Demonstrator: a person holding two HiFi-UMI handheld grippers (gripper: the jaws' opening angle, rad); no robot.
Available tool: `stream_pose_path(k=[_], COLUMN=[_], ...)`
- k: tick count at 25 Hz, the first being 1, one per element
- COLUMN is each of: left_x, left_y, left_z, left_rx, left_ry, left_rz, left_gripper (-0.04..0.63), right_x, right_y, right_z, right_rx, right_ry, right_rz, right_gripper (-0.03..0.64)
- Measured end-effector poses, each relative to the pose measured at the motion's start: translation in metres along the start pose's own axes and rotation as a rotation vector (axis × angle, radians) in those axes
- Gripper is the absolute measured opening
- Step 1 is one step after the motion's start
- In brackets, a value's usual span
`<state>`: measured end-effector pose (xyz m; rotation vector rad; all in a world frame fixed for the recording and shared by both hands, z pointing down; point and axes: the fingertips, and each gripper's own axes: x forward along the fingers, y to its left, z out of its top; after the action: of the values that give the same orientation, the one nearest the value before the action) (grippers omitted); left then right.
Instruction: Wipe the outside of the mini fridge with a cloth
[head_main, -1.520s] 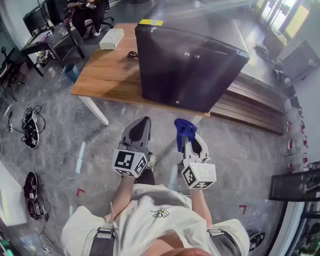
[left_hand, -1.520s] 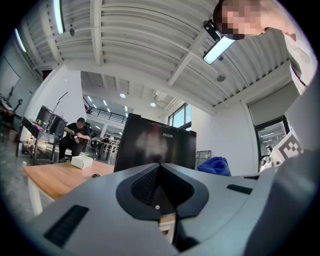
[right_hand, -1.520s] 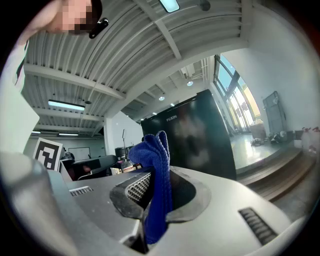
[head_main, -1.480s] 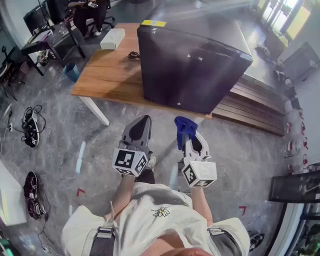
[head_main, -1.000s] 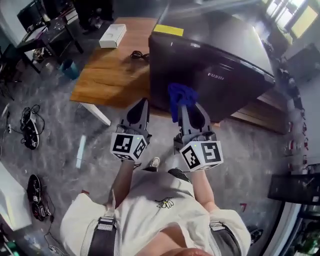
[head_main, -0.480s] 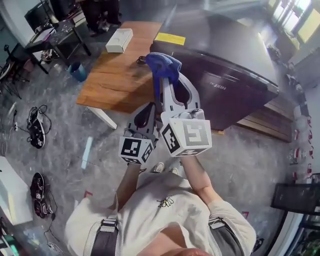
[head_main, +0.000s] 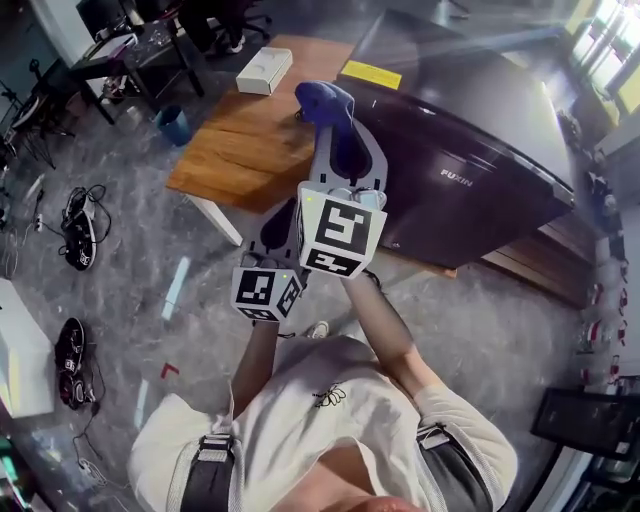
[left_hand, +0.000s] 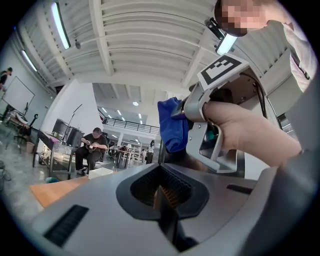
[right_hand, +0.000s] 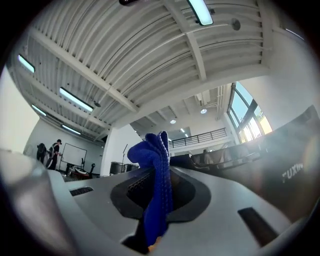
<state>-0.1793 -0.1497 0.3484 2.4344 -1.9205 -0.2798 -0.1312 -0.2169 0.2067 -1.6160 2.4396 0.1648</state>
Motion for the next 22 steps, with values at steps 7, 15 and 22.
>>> stream_pose_path(k=[7,15,22], left_x=[-0.004,-0.004,-0.006], left_y=[0.012,0.007,0.007], left_z=[-0.003,-0.003,-0.004], left_rx=[-0.018,-0.024,-0.029], left_ry=[0.000,0.002,0.004], left_rz=[0.033,0.018,0.015], left_gripper=[0.005,0.005,0.005], right_x=[0.005,0.000,-0.019], right_y=[0.005,-0.004,-0.033], right_z=[0.000,0.002,0.002], right_rx=[-0.064,-0.054,-0.052], right_ry=[-0.013,-0.013,0.007], right_rz=[-0.014,-0.026,-0.055], right_gripper=[0.061,0.061,0.061])
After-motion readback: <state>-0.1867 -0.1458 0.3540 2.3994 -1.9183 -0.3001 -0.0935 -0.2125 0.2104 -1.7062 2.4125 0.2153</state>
